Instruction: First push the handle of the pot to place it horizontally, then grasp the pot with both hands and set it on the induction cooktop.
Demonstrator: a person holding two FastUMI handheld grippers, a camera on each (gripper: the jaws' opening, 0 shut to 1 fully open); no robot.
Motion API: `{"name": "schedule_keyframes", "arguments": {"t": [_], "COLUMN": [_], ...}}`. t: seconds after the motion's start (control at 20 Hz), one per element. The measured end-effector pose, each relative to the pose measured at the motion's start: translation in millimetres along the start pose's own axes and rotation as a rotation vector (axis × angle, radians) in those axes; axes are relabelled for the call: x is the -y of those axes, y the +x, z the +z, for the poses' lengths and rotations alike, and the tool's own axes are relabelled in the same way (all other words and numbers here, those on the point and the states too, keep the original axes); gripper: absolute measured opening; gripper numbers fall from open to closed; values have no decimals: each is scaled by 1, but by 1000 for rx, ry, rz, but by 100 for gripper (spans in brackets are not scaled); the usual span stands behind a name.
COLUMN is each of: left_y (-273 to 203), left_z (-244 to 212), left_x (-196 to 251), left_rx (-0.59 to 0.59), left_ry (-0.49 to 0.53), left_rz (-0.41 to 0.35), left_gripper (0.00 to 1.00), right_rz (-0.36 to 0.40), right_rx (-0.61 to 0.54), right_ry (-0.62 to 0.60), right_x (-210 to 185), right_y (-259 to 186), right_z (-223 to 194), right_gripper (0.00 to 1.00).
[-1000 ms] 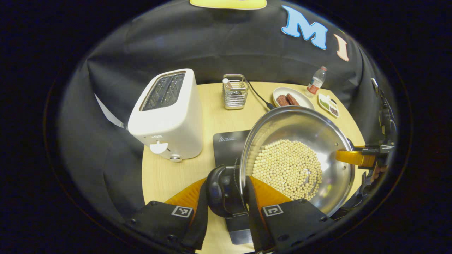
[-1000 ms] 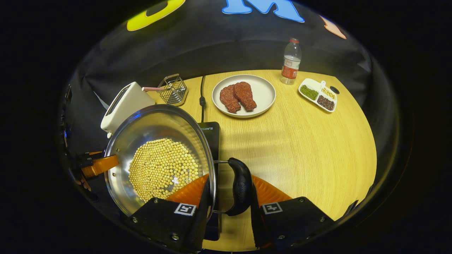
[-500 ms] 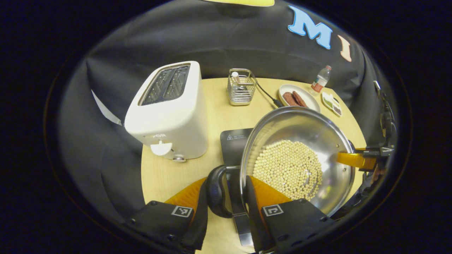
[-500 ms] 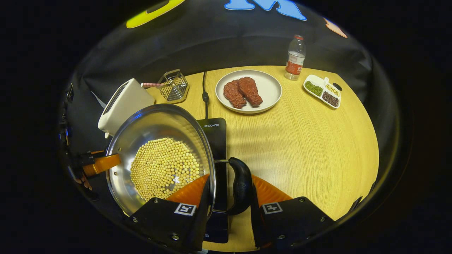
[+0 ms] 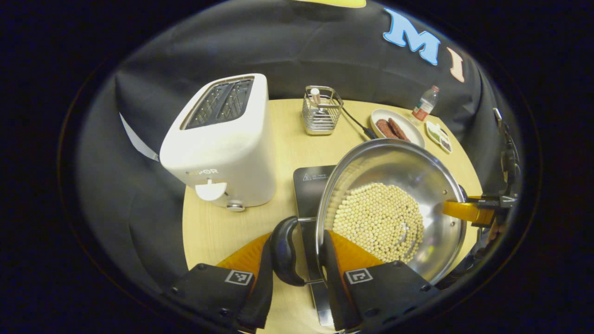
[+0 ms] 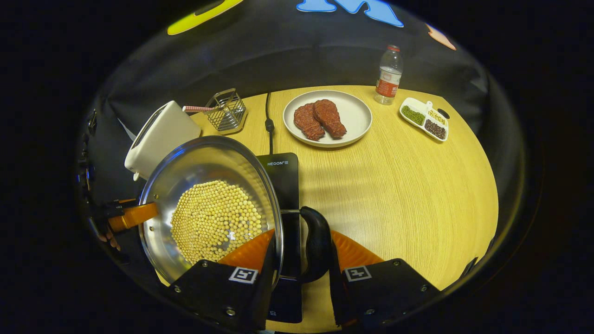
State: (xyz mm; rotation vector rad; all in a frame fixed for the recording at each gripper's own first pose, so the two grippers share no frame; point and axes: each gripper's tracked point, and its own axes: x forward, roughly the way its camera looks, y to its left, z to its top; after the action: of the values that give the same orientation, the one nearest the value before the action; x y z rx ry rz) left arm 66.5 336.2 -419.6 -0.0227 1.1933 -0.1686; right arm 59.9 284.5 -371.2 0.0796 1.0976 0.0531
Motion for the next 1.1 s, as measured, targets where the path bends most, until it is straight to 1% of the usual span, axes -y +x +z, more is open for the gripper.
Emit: {"name": "schedule_keyframes", "arguments": {"t": [0.05, 0.1, 0.15, 0.2, 0.25, 0.3, 0.35, 0.4, 0.45, 0.5, 0.55, 0.6, 0.65, 0.8, 0.85, 0.95, 1.05, 1.1], "left_y": [-3, -3, -4, -7, -9, -13, -19, -23, -32, -40, -52, -61, -72, -101, -111, -131, -144, -151], "left_z": [-1, 1, 0, 3, 9, 14, 18, 21, 24, 28, 34, 43, 50, 67, 70, 76, 81, 84], "left_x": [0, -2, -2, -2, -4, -5, -6, -7, -9, -11, -12, -13, -5, 34, 48, 84, 114, 130], "left_rx": [4, 13, 19, 38, 63, 88, 109, 127, 148, 171, 209, 258, 299, 398, 420, 465, 514, 534], "left_ry": [1, -2, -11, -34, -60, -94, -127, -153, -169, -174, -176, -178, -179, -172, -159, -115, -73, -69], "left_rz": [3, 10, 13, 13, 16, 14, 16, 19, 31, 48, 78, 115, 125, 132, 133, 124, 135, 132], "left_gripper": [55, 58, 63, 66, 65, 67, 73, 84, 84, 84, 85, 84, 85, 84, 85, 84, 81, 82], "right_rz": [4, 10, 16, 23, 32, 45, 46, 61, 70, 80, 89, 92, 100, 127, 126, 121, 129, 131], "right_rx": [2, 8, 16, 22, 26, 34, 60, 91, 119, 147, 176, 206, 234, 315, 342, 395, 452, 481], "right_ry": [1, 2, 2, 8, 15, 23, 26, 25, 22, 14, 1, -11, -15, -18, -27, -48, -53, -50], "right_x": [1, 0, -1, 0, 0, -1, 2, 3, 3, 6, 9, 14, 20, 37, 46, 63, 79, 88], "right_y": [0, 0, 2, 2, 1, -1, -5, -12, -14, -23, -32, -42, -51, -82, -92, -113, -136, -147], "right_z": [0, 1, 2, 4, 4, 5, 11, 19, 24, 31, 37, 43, 48, 63, 67, 74, 79, 82], "right_gripper": [53, 53, 48, 48, 53, 57, 58, 65, 68, 58, 68, 68, 68, 67, 67, 68, 68, 68]}}
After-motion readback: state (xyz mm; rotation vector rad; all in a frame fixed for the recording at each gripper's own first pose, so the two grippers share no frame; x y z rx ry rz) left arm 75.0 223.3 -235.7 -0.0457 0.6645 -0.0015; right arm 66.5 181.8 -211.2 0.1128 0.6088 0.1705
